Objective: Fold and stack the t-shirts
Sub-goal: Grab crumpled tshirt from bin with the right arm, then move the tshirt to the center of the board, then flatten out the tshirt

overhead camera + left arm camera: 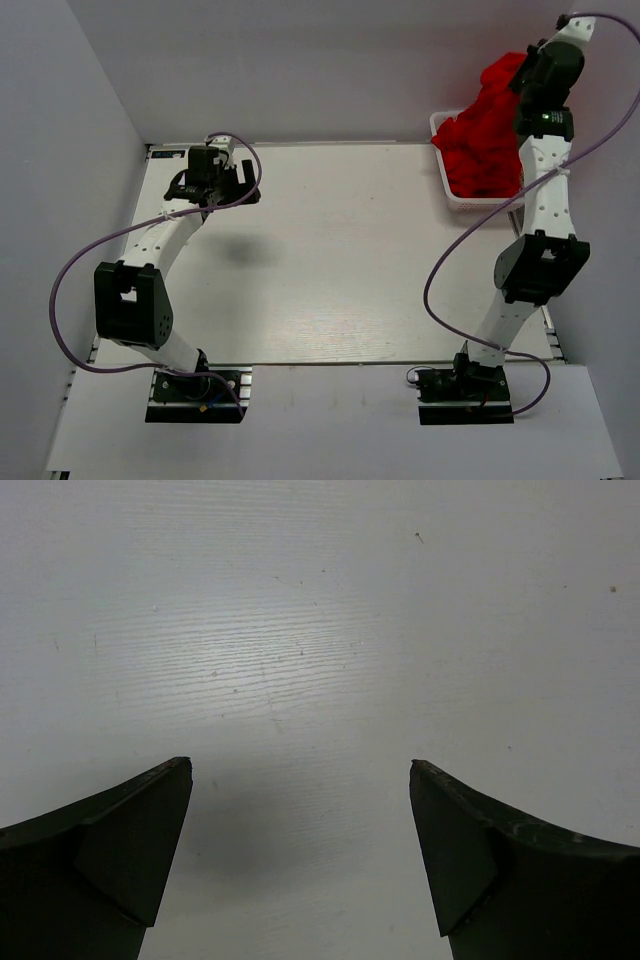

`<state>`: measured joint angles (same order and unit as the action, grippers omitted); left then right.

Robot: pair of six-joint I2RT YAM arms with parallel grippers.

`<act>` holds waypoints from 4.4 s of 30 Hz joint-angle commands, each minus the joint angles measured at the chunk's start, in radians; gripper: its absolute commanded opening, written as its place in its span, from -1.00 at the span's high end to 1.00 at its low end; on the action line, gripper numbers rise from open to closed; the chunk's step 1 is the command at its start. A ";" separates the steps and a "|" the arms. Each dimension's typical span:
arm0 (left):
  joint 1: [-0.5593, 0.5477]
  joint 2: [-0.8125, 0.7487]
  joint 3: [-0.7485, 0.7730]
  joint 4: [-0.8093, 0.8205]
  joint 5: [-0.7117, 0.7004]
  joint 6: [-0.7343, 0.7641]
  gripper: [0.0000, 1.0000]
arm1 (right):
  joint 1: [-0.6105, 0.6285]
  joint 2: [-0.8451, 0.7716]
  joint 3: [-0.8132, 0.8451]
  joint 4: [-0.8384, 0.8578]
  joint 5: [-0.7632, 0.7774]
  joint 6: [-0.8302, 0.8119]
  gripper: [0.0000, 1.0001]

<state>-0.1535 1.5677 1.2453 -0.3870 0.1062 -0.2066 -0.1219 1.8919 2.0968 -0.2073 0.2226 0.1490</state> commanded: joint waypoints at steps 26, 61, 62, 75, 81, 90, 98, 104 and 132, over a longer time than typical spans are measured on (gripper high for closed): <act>0.003 -0.086 0.099 -0.067 -0.072 -0.013 -1.00 | 0.255 -0.185 0.157 0.368 -0.862 0.233 1.00; 0.003 -0.182 0.068 -0.234 -0.131 -0.071 -1.00 | 0.588 -0.304 -0.475 -0.035 -0.447 0.038 -0.81; -0.009 -0.170 0.068 -0.234 -0.131 -0.062 -1.00 | 0.587 -0.309 -0.477 -0.058 -0.431 0.038 -0.81; -0.018 0.156 0.120 -0.081 0.084 -0.080 -1.00 | 0.579 -0.409 -0.761 -0.202 -0.063 0.129 -0.81; -0.064 0.320 0.186 -0.032 0.063 -0.080 -1.00 | 0.581 -0.373 -0.886 -0.167 -0.058 0.182 -0.81; -0.158 0.488 0.272 -0.075 -0.037 -0.045 -0.52 | 0.576 -0.304 -1.005 -0.104 -0.015 0.251 -0.81; -0.207 0.459 0.121 -0.012 -0.030 -0.086 0.02 | 0.576 -0.326 -1.032 -0.118 0.031 0.267 -0.81; -0.216 0.479 0.111 -0.021 -0.063 -0.120 1.00 | 0.576 -0.335 -1.077 -0.113 0.012 0.262 -0.77; -0.216 0.365 0.109 -0.019 -0.072 -0.111 1.00 | 0.577 -0.160 -1.144 0.006 -0.086 0.189 -0.45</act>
<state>-0.3637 2.0083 1.3582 -0.3893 0.0422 -0.3229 0.4583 1.6936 0.9535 -0.2356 0.1482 0.3496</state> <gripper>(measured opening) 0.024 0.745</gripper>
